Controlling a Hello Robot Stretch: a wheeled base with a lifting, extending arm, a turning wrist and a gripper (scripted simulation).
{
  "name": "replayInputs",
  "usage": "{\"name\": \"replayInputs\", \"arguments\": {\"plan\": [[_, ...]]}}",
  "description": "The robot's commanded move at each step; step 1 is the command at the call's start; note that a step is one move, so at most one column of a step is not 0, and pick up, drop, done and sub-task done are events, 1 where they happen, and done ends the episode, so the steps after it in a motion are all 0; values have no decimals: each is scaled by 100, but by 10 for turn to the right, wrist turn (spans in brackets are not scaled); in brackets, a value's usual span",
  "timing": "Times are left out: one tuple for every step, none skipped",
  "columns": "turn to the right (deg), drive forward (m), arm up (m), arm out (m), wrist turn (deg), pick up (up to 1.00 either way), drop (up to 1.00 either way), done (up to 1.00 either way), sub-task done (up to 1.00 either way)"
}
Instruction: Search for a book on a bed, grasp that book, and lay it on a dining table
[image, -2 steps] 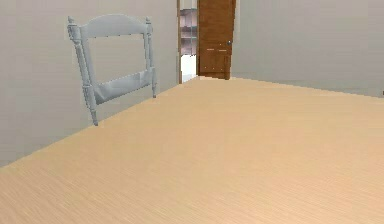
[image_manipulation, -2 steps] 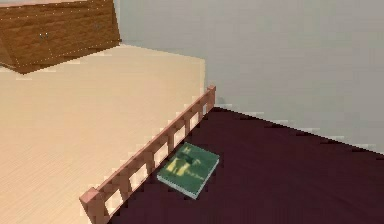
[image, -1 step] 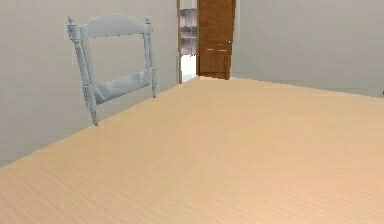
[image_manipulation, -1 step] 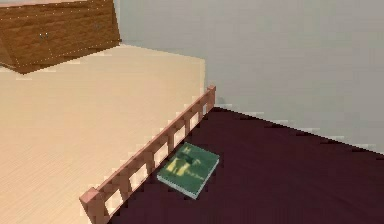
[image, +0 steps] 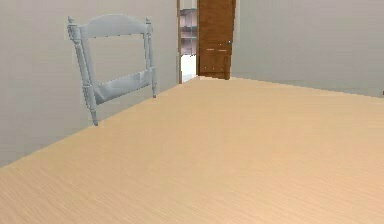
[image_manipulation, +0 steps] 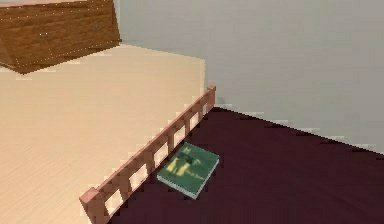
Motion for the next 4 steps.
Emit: {"name": "replayInputs", "arguments": {"plan": [[0, 0, 0, 38, 0, 0, 0, 0, 0], [0, 0, 0, 0, 450, 0, 0, 0, 0], [0, 0, 0, 0, 450, 0, 0, 0, 0], [0, 0, 0, 0, 450, 0, 0, 0, 0]]}}
